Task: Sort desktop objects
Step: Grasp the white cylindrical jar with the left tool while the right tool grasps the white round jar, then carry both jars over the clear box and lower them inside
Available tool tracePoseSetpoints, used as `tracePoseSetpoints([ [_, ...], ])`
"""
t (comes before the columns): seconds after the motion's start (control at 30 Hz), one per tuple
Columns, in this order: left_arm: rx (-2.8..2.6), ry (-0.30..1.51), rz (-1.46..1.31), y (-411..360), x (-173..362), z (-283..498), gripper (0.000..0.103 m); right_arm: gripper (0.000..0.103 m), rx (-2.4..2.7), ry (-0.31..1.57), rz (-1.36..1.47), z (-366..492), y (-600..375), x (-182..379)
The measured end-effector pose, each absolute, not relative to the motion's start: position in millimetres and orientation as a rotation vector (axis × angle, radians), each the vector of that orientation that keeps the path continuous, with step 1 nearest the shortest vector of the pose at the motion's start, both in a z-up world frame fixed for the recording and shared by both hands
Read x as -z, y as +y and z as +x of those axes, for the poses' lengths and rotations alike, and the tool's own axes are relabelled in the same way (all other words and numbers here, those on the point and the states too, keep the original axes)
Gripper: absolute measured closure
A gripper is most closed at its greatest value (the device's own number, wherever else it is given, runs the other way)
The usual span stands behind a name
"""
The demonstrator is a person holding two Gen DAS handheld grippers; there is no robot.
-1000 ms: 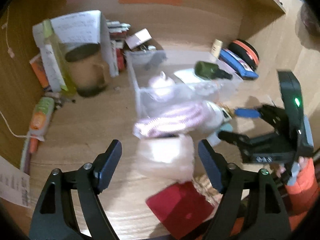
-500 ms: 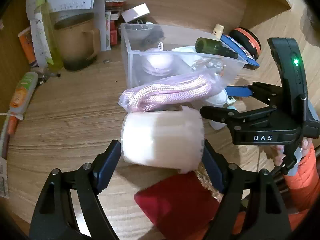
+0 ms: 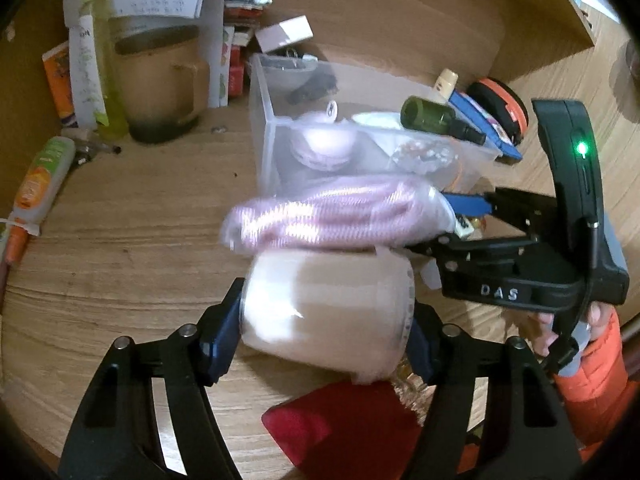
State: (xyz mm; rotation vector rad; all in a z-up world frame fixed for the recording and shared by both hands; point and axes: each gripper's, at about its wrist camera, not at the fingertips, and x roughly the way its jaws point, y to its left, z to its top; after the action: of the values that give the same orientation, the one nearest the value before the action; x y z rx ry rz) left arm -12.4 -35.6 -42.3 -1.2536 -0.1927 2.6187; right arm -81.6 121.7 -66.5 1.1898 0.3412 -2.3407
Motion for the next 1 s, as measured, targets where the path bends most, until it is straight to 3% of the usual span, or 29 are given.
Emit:
tracePoseSetpoints([
  [0.37,-2.609,-0.287,-1.245,-42.6,27.3,-12.7,0.036,0.041,2.379,0.298,1.068,-58.3,136.2,34.2],
  [1.0,-2.682,-0.245,-1.110,-19.2,-17.3,-8.7,0.036,0.040,2.463,0.222,0.940,-41.2,179.0,1.2],
])
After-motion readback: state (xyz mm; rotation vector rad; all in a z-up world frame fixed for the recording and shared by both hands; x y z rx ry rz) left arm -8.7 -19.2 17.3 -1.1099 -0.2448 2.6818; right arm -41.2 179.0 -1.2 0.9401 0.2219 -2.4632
